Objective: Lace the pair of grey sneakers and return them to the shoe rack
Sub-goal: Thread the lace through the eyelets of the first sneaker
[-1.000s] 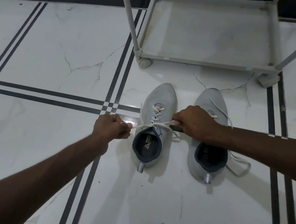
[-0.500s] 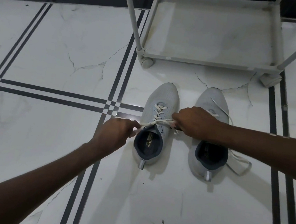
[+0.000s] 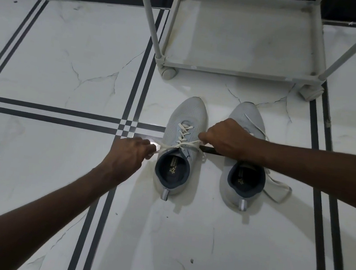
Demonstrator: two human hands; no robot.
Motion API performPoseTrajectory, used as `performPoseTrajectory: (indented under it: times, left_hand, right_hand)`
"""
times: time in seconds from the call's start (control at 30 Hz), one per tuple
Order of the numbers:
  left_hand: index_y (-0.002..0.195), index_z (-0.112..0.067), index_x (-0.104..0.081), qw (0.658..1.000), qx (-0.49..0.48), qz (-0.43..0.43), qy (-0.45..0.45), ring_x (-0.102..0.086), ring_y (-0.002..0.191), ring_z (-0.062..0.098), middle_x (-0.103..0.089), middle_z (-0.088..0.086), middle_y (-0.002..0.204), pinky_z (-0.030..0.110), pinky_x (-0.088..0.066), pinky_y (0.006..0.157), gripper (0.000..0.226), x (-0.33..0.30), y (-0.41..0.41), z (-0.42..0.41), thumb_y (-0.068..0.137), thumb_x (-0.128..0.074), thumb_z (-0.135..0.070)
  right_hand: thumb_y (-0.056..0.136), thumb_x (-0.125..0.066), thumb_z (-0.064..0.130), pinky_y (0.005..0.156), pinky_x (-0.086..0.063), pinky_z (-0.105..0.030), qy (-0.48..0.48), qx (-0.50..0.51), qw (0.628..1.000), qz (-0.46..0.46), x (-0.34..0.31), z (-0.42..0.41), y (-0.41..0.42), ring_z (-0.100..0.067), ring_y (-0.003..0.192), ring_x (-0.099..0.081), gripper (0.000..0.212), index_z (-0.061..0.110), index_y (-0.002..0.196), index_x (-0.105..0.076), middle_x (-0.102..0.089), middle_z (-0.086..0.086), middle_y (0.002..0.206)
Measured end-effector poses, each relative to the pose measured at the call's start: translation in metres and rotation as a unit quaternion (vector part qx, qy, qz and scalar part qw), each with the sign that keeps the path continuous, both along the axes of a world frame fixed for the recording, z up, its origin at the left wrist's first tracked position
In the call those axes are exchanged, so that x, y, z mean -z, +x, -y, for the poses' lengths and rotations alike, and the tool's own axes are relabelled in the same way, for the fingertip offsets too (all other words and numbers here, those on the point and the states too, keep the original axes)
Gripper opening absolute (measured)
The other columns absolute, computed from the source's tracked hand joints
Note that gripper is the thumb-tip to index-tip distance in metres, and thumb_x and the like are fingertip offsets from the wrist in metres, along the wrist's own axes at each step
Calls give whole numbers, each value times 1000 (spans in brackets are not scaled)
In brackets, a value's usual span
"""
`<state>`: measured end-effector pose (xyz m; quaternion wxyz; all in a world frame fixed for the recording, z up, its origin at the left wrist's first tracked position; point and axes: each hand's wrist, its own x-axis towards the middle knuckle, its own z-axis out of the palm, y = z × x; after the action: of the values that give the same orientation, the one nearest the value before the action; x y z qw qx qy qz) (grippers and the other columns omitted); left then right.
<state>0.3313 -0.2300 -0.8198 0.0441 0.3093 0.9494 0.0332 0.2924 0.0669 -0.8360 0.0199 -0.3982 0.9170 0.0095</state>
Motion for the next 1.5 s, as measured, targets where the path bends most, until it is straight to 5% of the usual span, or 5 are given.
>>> performPoseTrajectory:
  times: [0.17,0.47,0.7,1.0,1.5]
  left_hand:
    - [72,-21,-57,1000,-1,16,-6,-56,56,20,-62,-3,66,27,-36,46,24,7,17,5,76,-51,2]
    - [90,-18,-64,995,-86,14,55,-63,66,23,-67,-1,78,28,-42,48,22,5,31,4,83,-62,3]
    - [153,-10,-23,987,-134,32,86,-20,149,29,-25,12,160,41,-20,119,66,-7,31,-25,99,-38,-46]
    - [97,-14,-43,997,-43,55,37,-55,57,27,-58,4,74,41,-47,51,10,2,23,-32,99,-42,-24]
    - [87,-13,-52,998,-10,-29,-48,-38,30,25,-56,2,45,21,-15,39,17,-1,18,-25,92,-39,-22]
  right_hand:
    - [81,-61,14,47,-24,-27,43,-12,999,7,4,-1,5,-27,42,-55,14,17,68,-55,-59,-5,52]
    - [85,-53,12,54,-26,-33,29,31,998,49,6,10,8,-34,64,-61,6,13,86,-59,-66,-12,74]
    - [74,-51,23,94,-42,-40,-174,73,981,41,-3,41,40,-28,111,-50,64,3,134,-44,-54,-13,125]
    - [78,-50,3,55,-41,-44,-167,101,973,122,12,54,30,-32,68,-49,4,7,79,-48,-54,-17,85]
    - [92,-34,32,48,-24,-28,-75,-25,997,2,0,40,21,-30,50,-59,32,14,81,-59,-66,-8,61]
